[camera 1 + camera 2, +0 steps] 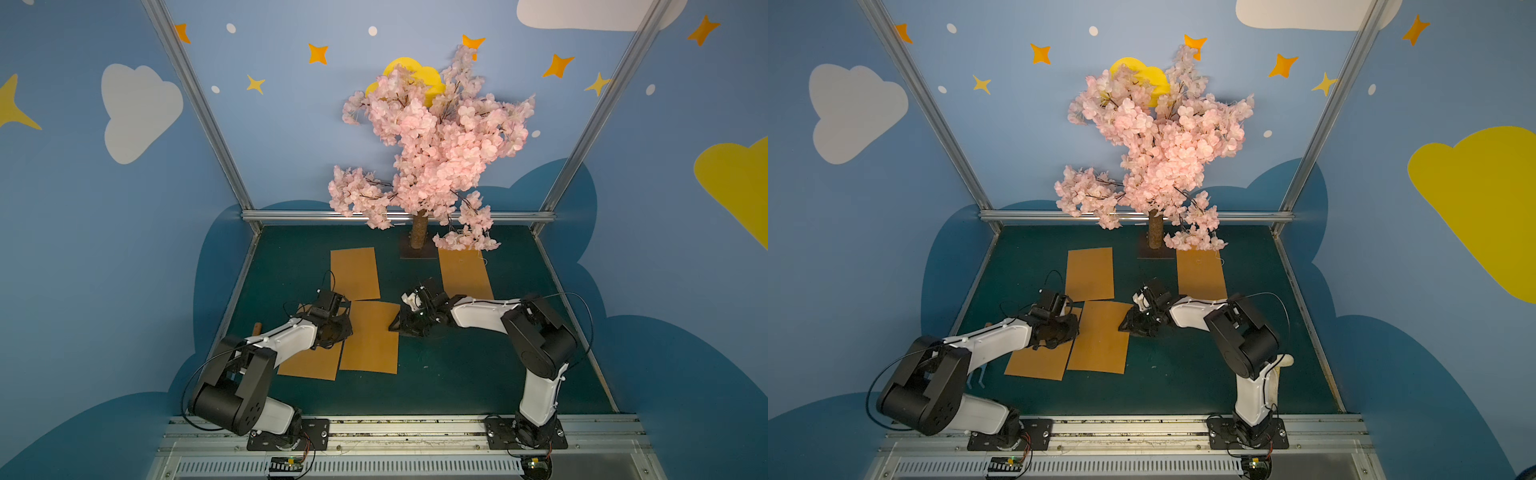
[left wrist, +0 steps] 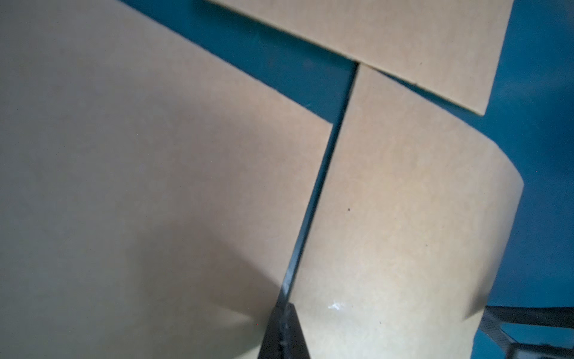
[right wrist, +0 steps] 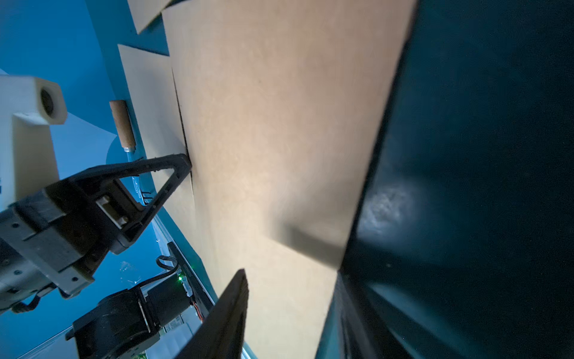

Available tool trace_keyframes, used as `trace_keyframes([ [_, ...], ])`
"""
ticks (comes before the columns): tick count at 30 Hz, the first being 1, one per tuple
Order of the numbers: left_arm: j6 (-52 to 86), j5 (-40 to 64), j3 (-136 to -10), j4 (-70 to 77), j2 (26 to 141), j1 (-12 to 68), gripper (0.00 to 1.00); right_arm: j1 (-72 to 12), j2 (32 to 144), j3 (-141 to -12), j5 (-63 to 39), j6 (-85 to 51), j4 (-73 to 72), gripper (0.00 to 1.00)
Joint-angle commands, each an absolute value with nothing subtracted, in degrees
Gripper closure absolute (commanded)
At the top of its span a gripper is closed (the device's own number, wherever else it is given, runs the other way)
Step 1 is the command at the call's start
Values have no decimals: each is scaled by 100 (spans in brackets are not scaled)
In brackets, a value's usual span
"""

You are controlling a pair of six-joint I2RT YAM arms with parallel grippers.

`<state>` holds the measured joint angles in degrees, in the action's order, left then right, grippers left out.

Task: Open the file bag
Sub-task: Pick up the file bag from the center of the board.

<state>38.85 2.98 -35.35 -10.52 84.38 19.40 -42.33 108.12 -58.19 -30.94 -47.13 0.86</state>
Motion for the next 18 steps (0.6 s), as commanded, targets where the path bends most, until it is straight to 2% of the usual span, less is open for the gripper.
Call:
trace_keyframes([
  [1, 3920, 754, -3146, -835, 9289, 2230, 98, -4491, 10748, -5830, -3797, -4845, -1153, 59],
  [14, 3932, 765, -3217, -791, 9454, 2352, 98, -4505, 10086, -5660, -3561, -4784, -865, 60],
  [18, 3943, 782, -3226, -800, 9418, 2373, 98, -4501, 10020, -5758, -3454, -4627, -472, 63],
])
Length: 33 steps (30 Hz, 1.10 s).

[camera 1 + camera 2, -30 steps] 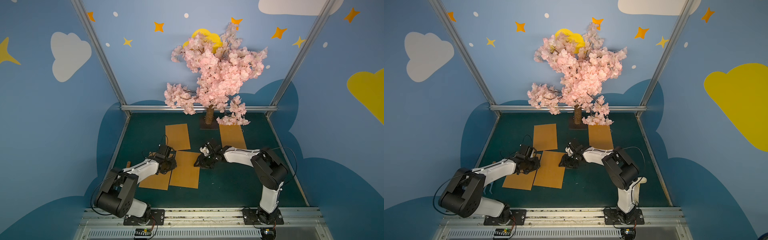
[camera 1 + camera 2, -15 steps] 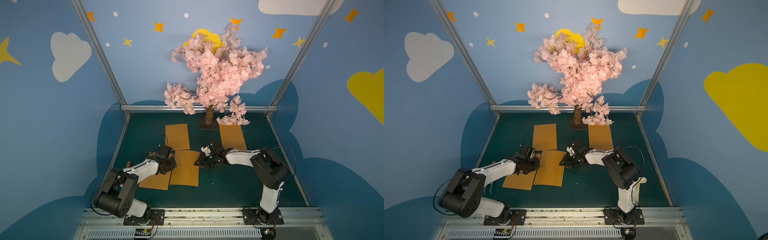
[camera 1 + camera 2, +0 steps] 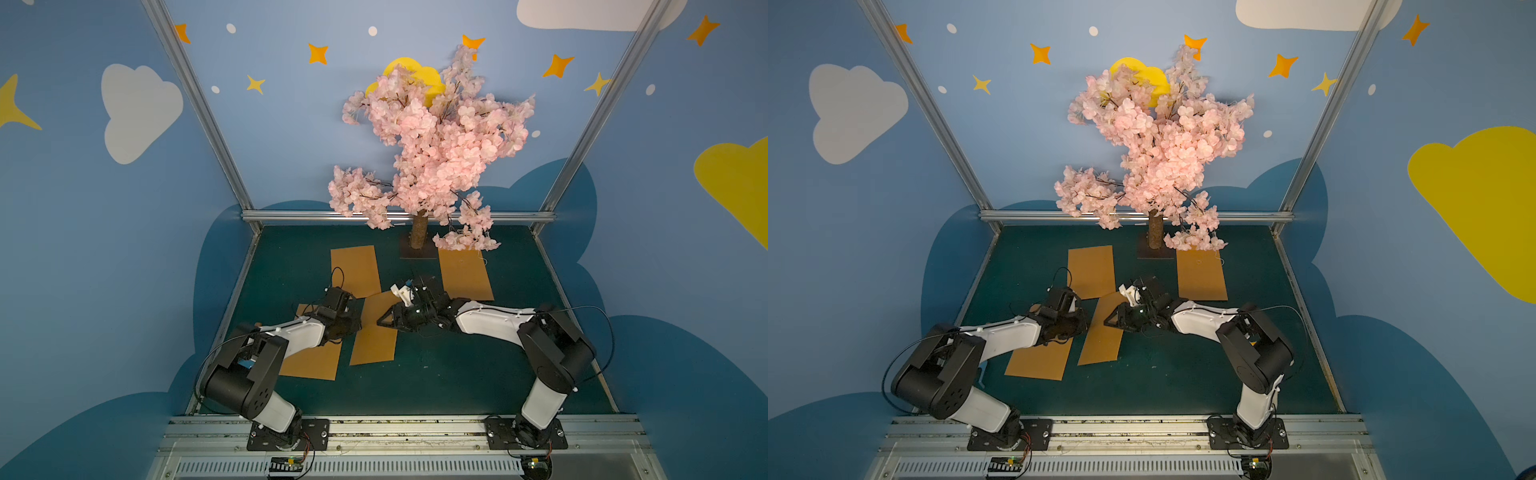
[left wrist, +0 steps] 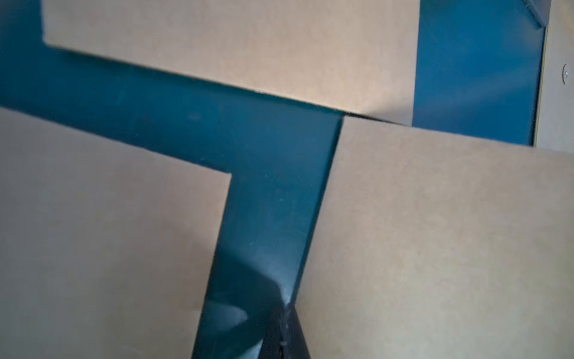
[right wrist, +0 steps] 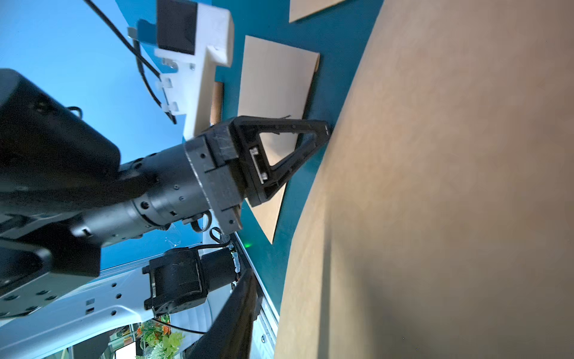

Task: Open the file bag
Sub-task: Pick up the file bag from the center of the board.

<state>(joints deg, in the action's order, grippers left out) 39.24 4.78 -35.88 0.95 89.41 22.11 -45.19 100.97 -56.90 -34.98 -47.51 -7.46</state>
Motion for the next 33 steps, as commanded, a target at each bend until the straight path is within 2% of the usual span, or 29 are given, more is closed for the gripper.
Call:
trace_keyframes([
  [1, 3963, 791, -3226, -807, 9385, 2377, 97, -4501, 10003, -5802, -3417, -4553, -323, 66],
  [3, 3986, 791, -3200, -809, 9286, 2375, 97, -4507, 10000, -5902, -3310, -4389, 16, 72],
  [5, 4029, 813, -3207, -863, 9118, 2380, 91, -4500, 10026, -6011, -3222, -4206, 357, 81],
  [9, 4086, 904, -3279, -1052, 8529, 2377, 66, -4480, 10036, -6167, -3160, -3844, 785, 97],
  [12, 4022, 1026, -3508, -1306, 8063, 2369, 47, -4426, 9879, -6252, -3186, -3524, 1061, 100],
  [14, 3986, 1183, -3688, -1425, 7783, 2351, 42, -4342, 9690, -6301, -3321, -3272, 1277, 100],
  [19, 4048, 1942, -4002, -1263, 7184, 2115, 38, -3940, 8977, -6346, -3725, -2752, 1848, 100],
  [24, 4548, 2923, -3934, -198, 6868, 1767, 36, -3494, 8350, -6387, -4309, -2386, 2318, 99],
  [30, 5442, 3982, -3835, 1621, 7102, 1616, 36, -3307, 8017, -6527, -4768, -2120, 2643, 99],
  [33, 5641, 4196, -3985, 1951, 7294, 1619, 36, -3296, 7974, -6556, -4860, -2079, 2667, 99],
])
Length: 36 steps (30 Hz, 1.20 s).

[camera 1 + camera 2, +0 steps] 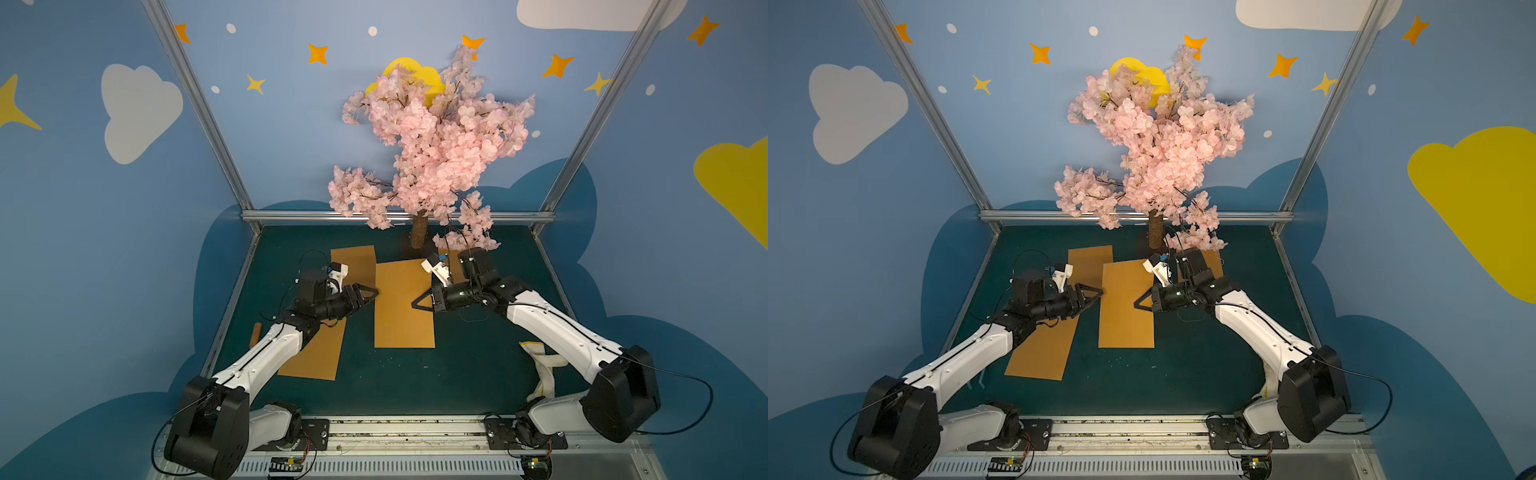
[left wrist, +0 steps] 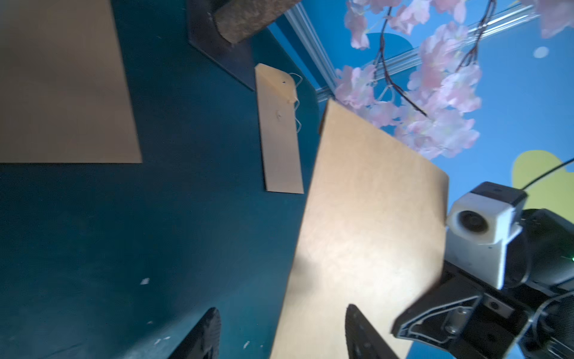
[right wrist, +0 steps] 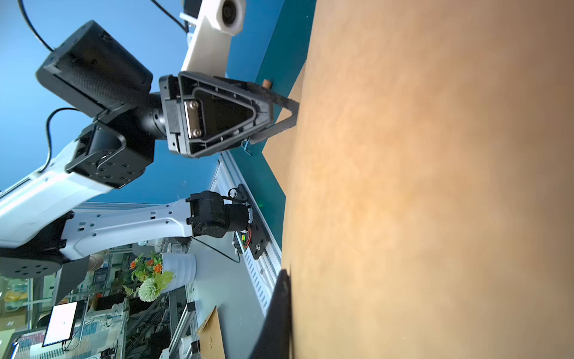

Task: Open the file bag
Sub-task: Pick up the file bag from the center of the board.

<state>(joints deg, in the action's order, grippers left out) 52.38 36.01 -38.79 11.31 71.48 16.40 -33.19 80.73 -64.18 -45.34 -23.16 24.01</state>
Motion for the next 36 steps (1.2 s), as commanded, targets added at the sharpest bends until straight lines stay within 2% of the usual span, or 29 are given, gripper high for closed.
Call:
trace_keyframes([
  [1, 5635, 4207, -4047, 1911, 7335, 1618, 36, -3296, 7956, -6557, -4877, -2079, 2651, 99],
  [7, 5707, 4332, -4185, 2131, 7595, 1616, 36, -3300, 7913, -6495, -5008, -2188, 2393, 99],
  [10, 5819, 4399, -4227, 2333, 7686, 1626, 40, -3296, 8004, -6480, -5045, -2186, 2370, 98],
  [11, 5861, 4411, -4222, 2425, 7690, 1626, 44, -3296, 8036, -6465, -5057, -2210, 2335, 98],
  [16, 5902, 4377, -4201, 2483, 7703, 1626, 82, -3279, 8180, -6399, -5041, -2301, 2109, 96],
  [19, 5924, 4362, -4179, 2520, 7687, 1625, 97, -3252, 8260, -6359, -5044, -2390, 1945, 90],
  [23, 5949, 4204, -4102, 2620, 7613, 1617, 98, -3235, 8251, -6299, -5069, -2525, 1782, 68],
  [26, 5999, 3909, -3964, 2730, 7479, 1587, 97, -3234, 8132, -6124, -5098, -2679, 1594, 60],
  [29, 6106, 3577, -3779, 2933, 7305, 1540, 97, -3234, 7926, -5862, -5083, -2839, 1410, 57],
  [36, 5999, 3152, -3667, 2821, 6974, 1479, 97, -3235, 7401, -5248, -5010, -3136, 1115, 57],
])
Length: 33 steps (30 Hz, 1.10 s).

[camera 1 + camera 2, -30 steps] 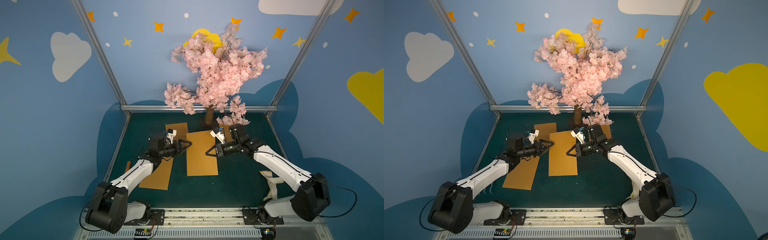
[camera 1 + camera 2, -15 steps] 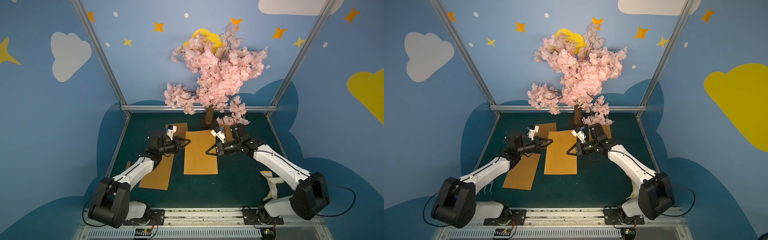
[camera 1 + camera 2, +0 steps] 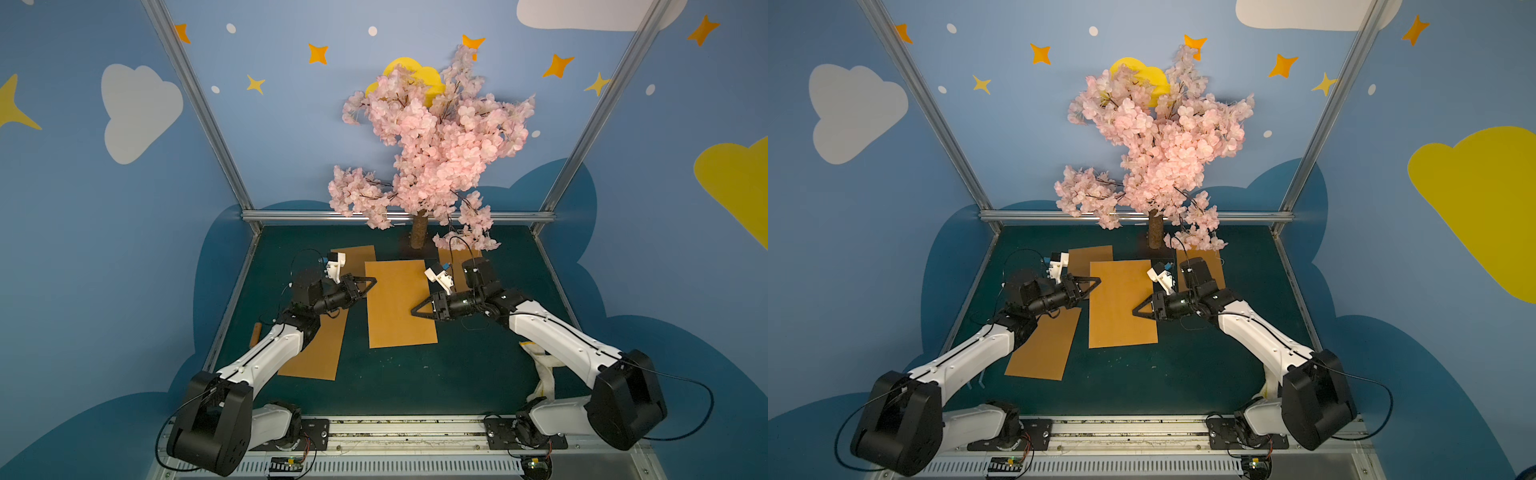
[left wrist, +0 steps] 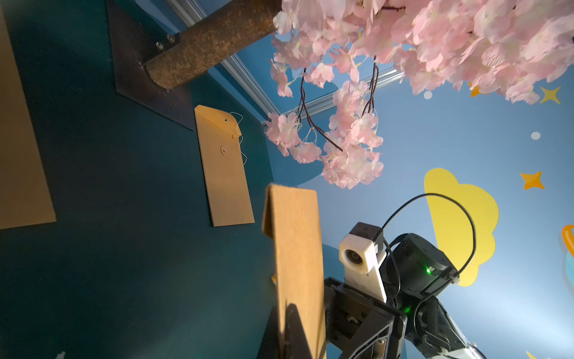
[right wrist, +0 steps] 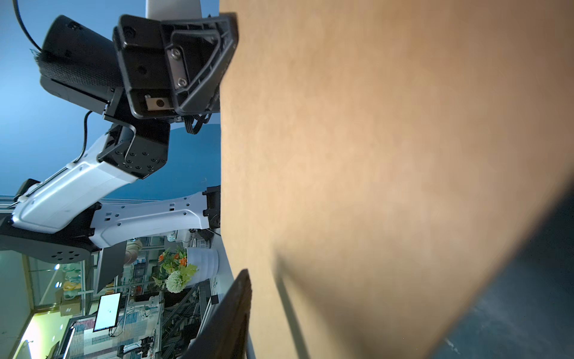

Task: Open the file bag
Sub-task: Pick up the file bag from the center of the board.

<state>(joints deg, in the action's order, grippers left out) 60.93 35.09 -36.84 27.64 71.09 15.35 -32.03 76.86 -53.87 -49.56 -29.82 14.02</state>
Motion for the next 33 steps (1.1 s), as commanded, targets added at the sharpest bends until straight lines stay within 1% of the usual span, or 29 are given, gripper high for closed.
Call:
trace_keyframes([
  [1, 5984, 3119, -3665, 2784, 6949, 1473, 98, -3234, 7348, -5191, -5003, -3161, 1091, 57],
  [6, 5959, 3076, -3632, 2764, 6915, 1468, 98, -3234, 7207, -4977, -5008, -3300, 915, 63],
  [9, 5968, 3037, -3577, 2765, 6892, 1468, 98, -3234, 7207, -4914, -5027, -3374, 789, 75],
  [11, 5944, 3065, -3577, 2712, 6887, 1468, 97, -3239, 7211, -4939, -5011, -3352, 786, 88],
  [12, 5932, 3080, -3598, 2671, 6882, 1468, 93, -3235, 7202, -4965, -4979, -3321, 807, 92],
  [13, 5881, 3123, -3632, 2583, 6890, 1468, 85, -3232, 7200, -5019, -4959, -3264, 876, 96],
  [14, 5818, 3146, -3676, 2434, 6883, 1474, 74, -3227, 7208, -5101, -4934, -3177, 1000, 97],
  [16, 5700, 3194, -3758, 2122, 6848, 1475, 53, -3221, 7222, -5315, -4863, -2934, 1365, 99],
  [17, 5595, 3207, -3802, 1904, 6812, 1469, 48, -3226, 7237, -5453, -4844, -2776, 1576, 100],
  [19, 5290, 3122, -3894, 1361, 6698, 1468, 43, -3226, 7289, -5733, -4791, -2480, 2043, 100],
  [22, 4540, 2481, -4178, 53, 6445, 1468, 38, -3226, 7434, -6176, -4665, -2014, 2818, 100],
  [25, 4103, 2069, -4522, -781, 6301, 1459, 36, -3244, 7585, -6530, -4354, -1685, 3472, 100],
  [29, 3787, 1868, -5364, -1816, 6590, 1589, 34, -3397, 7804, -6906, -3771, -1409, 4109, 100],
  [33, 3342, 1374, -6406, -2882, 7071, 1986, 34, -3695, 7992, -7153, -3214, -1419, 4401, 100],
])
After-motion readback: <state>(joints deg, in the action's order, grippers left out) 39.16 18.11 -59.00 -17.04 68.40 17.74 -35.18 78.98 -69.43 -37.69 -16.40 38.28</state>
